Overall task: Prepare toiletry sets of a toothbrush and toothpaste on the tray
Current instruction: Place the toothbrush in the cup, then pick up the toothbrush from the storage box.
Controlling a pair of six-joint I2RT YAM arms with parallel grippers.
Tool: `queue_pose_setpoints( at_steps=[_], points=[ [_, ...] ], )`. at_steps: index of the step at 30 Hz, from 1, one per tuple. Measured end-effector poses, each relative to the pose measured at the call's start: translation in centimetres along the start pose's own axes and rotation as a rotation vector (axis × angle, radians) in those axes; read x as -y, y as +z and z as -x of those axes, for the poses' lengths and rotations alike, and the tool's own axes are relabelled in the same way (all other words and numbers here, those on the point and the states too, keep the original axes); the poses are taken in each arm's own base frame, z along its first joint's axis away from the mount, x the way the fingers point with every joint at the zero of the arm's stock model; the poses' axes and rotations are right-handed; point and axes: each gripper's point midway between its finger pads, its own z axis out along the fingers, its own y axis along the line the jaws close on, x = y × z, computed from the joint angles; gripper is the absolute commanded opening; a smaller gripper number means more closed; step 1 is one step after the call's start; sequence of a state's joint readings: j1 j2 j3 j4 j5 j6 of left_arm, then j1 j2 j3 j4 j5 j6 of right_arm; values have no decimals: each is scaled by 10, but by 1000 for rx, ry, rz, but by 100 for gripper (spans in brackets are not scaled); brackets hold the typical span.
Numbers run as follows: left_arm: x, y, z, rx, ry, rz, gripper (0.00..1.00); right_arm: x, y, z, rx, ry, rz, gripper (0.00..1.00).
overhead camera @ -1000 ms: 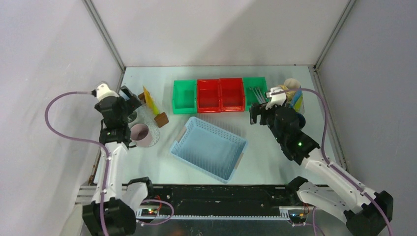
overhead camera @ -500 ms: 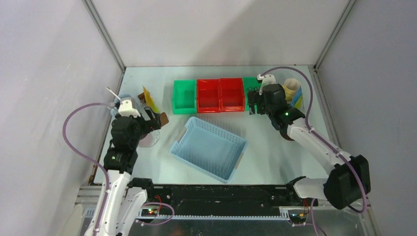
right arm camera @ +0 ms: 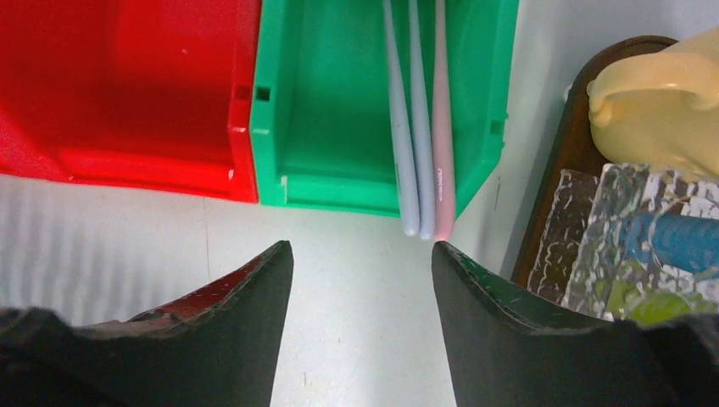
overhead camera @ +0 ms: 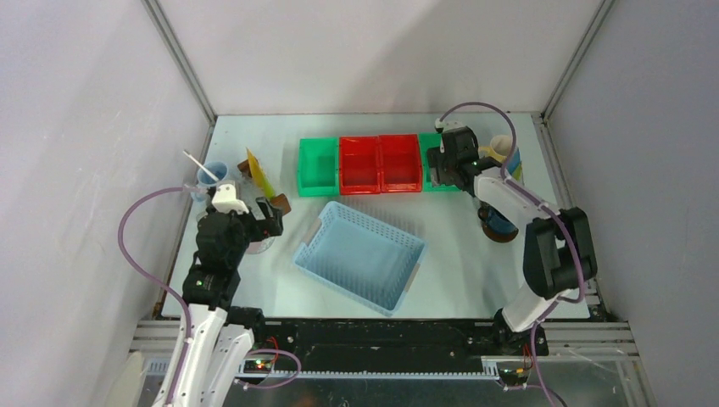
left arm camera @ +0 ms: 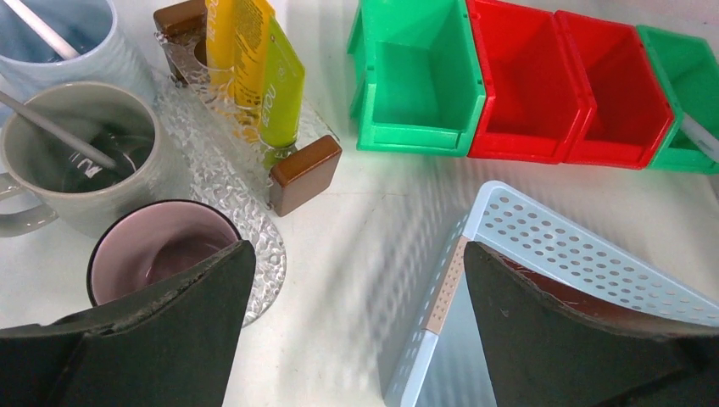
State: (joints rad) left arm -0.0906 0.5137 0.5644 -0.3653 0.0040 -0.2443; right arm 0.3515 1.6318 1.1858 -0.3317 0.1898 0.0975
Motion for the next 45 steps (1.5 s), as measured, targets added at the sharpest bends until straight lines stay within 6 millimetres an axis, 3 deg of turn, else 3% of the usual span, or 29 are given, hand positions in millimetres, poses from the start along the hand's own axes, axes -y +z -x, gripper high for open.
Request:
queue_pose_setpoints(
  at_steps=[8,21,34,45],
  points=[
    [-1,-2,7,34,1,12,100,3,38,-2,-64,-7,-16,53],
    [-3,-2,8,38,0,23,100,7,64,-22,-144,-37,-49,46],
    [-3,-2,8,38,1,22,100,6,68,-20,-142,-34,-40,35],
    [-3,-2,8,38,1,22,100,-2,67,-18,-147,-32,5,35]
  ],
)
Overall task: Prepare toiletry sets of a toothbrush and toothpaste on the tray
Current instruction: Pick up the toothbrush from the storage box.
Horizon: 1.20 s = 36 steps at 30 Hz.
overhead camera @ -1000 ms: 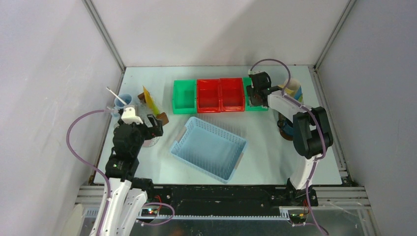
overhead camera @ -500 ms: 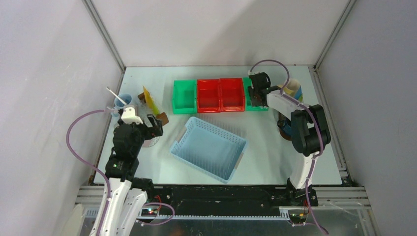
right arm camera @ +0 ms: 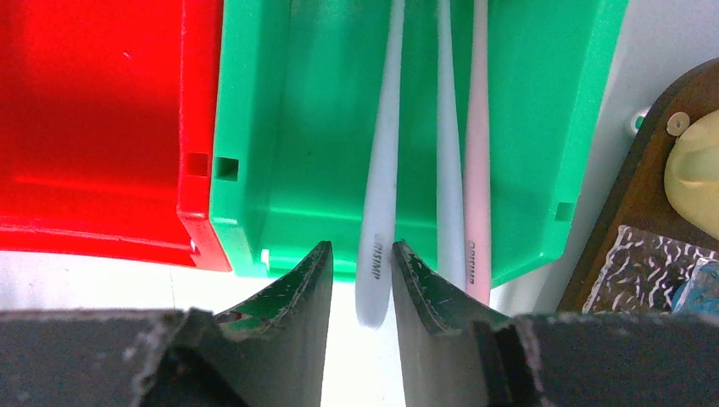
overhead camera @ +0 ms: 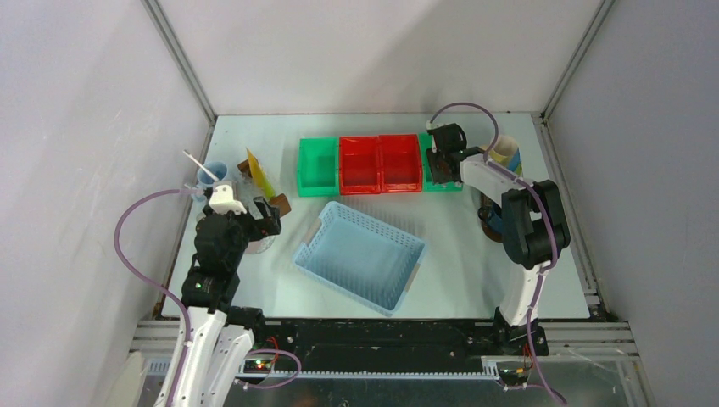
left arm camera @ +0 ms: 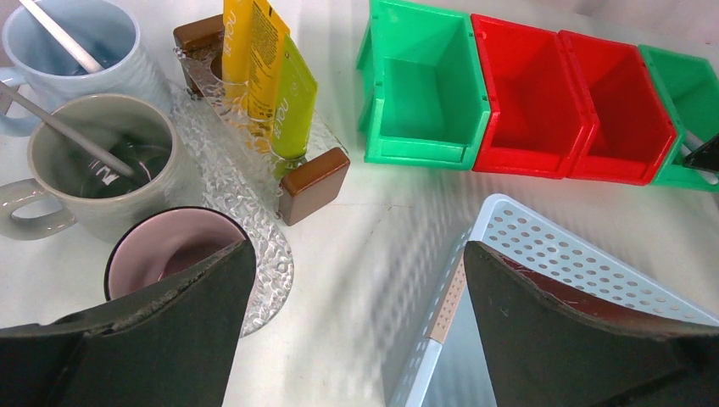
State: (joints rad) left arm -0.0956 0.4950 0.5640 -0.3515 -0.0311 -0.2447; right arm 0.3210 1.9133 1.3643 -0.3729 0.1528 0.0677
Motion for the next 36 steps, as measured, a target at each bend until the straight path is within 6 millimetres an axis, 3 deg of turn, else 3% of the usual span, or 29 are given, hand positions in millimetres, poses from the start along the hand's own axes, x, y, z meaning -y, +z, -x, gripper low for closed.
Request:
queue_pose_setpoints(
  at_steps=[14,21,26,31,36],
  points=[
    [0,0,0,2,0,0,100,-2,21,3,-36,-2,-5,31],
    [0,0,1,2,0,0,100,-1,19,1,-61,3,-1,7],
    [0,0,1,3,0,-1,100,-3,19,1,-62,12,12,0],
    [2,-1,2,10,1,-8,100,-5,9,3,-54,34,26,0],
    [5,-2,0,3,2,-19,100,-4,-18,17,-1,63,35,0]
  ],
)
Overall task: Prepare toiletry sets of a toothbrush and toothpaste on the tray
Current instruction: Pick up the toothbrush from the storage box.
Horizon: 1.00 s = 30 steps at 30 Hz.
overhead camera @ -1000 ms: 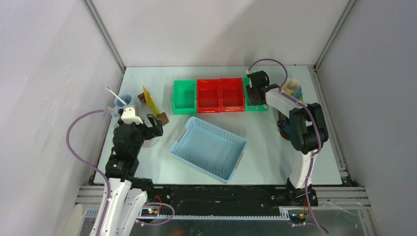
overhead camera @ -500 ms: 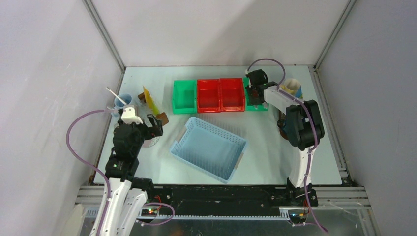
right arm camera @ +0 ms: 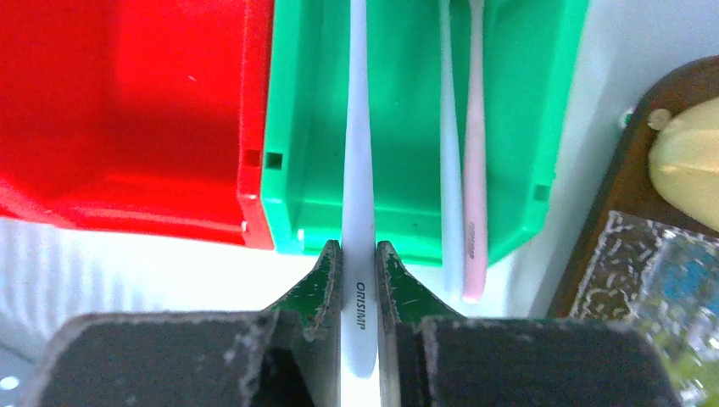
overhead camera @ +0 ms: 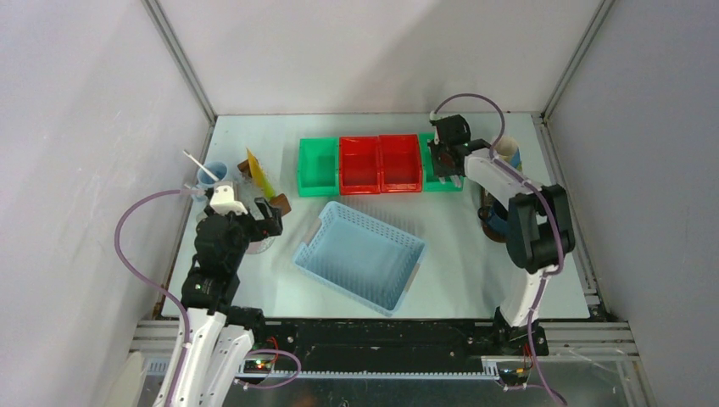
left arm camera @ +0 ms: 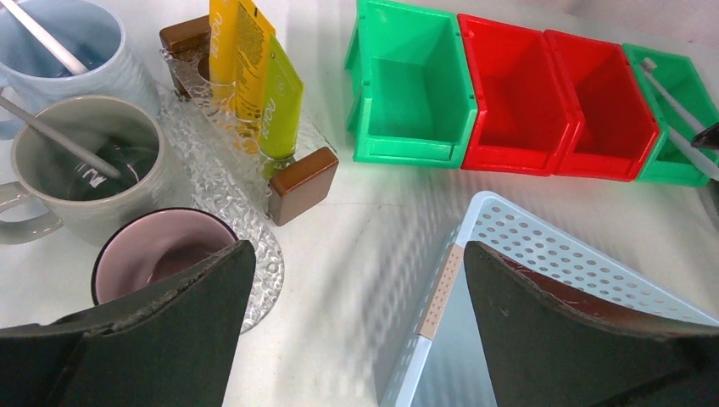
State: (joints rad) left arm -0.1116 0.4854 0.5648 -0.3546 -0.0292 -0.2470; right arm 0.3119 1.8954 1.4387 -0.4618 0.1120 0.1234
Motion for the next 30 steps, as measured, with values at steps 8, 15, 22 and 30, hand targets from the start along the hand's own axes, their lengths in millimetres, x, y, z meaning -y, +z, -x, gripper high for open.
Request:
queue_pose_setpoints(
  at_steps=[8,15,22,30],
  points=[
    [28,-8,34,40,-74,-102,100,-1,-55,23,134,53,20,0],
    [61,-18,74,102,-160,-227,100,-30,-111,30,284,38,97,0],
    [93,-25,102,125,-264,-352,100,-87,-175,47,490,-24,226,0],
    [131,-33,115,109,-323,-479,99,-151,-221,46,625,-88,351,0]
  ],
)
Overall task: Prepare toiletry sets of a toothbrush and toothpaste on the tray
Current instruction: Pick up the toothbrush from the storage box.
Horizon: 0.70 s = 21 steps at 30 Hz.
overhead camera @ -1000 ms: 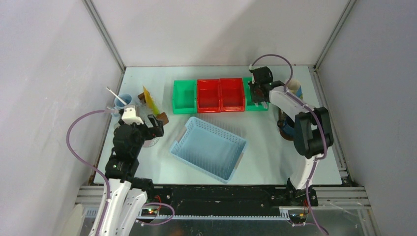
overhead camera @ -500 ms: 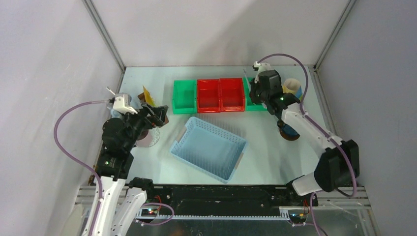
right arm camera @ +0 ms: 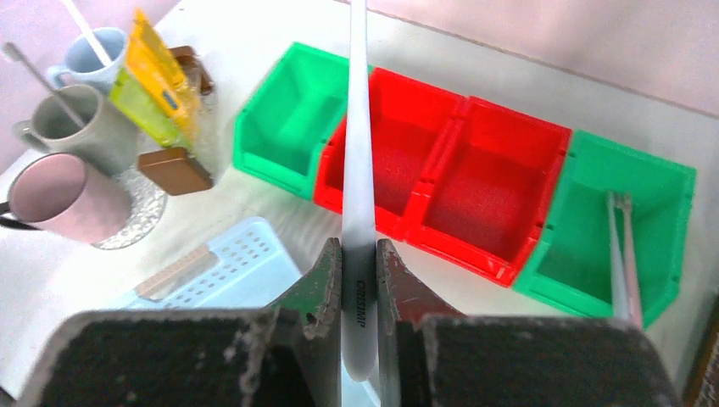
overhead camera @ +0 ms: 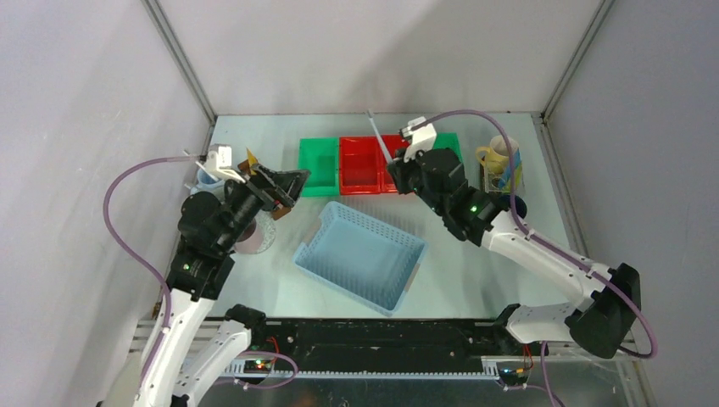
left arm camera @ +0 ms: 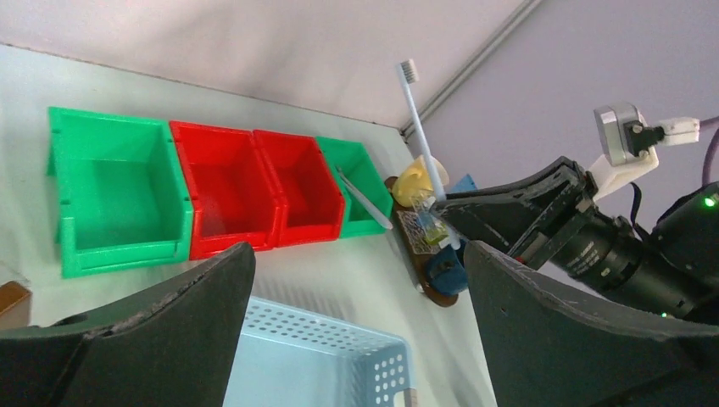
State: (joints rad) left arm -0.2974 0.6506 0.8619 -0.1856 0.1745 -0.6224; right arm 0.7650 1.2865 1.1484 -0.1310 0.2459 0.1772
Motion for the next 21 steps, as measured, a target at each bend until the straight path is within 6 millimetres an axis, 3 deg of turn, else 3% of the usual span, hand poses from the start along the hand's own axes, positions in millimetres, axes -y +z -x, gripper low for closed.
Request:
queue_pose_setpoints(
  at_steps=[9,15,21],
  points=[
    [20,19,-16,-41,-78,-42,89,-70,-17,12,99,-66,102,0],
    [27,34,-28,-75,-127,-53,82,-96,-26,18,150,-103,133,0],
    [42,41,-27,-63,-164,-100,75,-112,-29,15,163,-137,148,0]
  ],
)
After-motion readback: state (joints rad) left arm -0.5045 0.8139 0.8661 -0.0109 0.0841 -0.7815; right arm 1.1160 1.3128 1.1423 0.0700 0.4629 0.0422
